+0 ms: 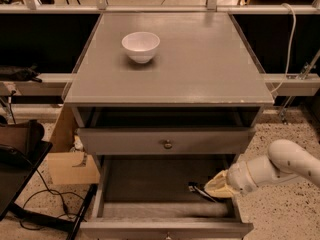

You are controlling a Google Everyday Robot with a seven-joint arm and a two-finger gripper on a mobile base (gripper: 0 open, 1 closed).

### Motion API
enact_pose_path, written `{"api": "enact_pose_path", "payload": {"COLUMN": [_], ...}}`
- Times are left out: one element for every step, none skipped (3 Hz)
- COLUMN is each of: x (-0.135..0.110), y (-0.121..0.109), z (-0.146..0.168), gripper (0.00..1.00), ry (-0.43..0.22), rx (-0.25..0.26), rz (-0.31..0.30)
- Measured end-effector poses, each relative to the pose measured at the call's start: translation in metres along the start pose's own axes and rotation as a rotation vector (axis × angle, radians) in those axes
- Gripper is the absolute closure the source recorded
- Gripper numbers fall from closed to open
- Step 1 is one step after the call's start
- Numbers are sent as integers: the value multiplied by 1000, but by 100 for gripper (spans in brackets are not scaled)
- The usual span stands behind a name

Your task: Place rxbar chocolate into middle drawer

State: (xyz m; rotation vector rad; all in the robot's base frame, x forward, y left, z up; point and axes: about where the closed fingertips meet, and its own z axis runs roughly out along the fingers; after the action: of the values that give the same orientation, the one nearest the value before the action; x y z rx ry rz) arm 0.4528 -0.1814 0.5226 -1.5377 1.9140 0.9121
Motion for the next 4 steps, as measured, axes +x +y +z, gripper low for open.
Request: {"api": "enact_pose_path", "payload": {"x": [6,14,15,15], "y": [-14,-26,-34,-34], "z": [38,57,57,57], "gripper": [100,100,81,50], "ry": [18,44,44,44], "rx": [34,118,148,148], "rz": [42,103,106,106]}}
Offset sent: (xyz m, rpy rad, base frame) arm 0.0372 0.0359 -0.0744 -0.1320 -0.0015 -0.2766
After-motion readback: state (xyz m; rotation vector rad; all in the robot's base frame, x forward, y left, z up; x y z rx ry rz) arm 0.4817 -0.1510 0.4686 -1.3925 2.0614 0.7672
